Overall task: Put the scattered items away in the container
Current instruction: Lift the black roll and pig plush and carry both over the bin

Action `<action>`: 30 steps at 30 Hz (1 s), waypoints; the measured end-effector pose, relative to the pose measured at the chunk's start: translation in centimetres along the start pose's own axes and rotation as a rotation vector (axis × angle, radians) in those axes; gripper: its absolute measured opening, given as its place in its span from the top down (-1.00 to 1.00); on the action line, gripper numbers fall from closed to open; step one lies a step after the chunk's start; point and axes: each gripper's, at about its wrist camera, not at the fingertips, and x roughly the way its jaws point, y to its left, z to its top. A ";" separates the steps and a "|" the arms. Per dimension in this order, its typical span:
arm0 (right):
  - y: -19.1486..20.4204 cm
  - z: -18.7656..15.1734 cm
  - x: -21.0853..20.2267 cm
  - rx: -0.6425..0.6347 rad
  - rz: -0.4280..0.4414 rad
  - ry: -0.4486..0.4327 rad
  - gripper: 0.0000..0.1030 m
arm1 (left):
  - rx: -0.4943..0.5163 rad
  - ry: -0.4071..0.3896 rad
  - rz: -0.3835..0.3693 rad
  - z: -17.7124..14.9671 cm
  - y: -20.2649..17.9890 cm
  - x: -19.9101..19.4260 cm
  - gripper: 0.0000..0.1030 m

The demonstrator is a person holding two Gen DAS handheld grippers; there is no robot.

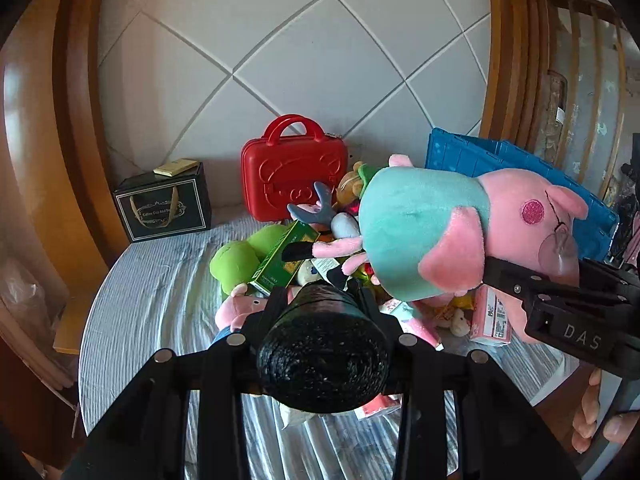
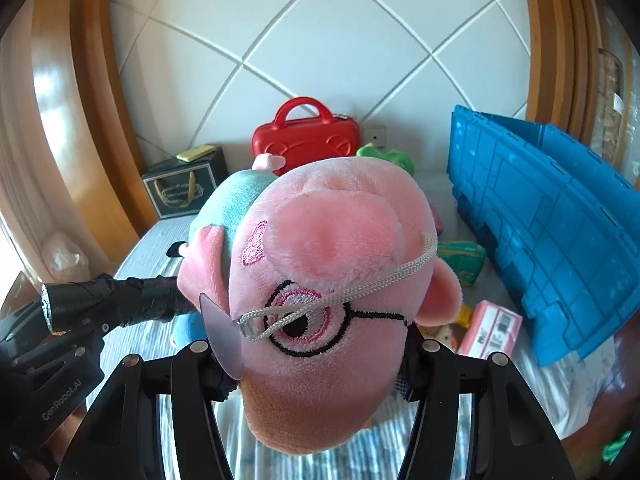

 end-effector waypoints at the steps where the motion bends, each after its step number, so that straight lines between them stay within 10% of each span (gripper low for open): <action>1: -1.0 0.4 -0.5 0.000 0.003 -0.014 -0.11 | 0.005 -0.013 0.005 0.4 -1.2 -0.4 0.33; 30: -38.2 9.0 -8.5 0.060 -0.151 -0.208 -0.11 | 0.080 -0.158 -0.055 14.0 -36.4 4.9 0.33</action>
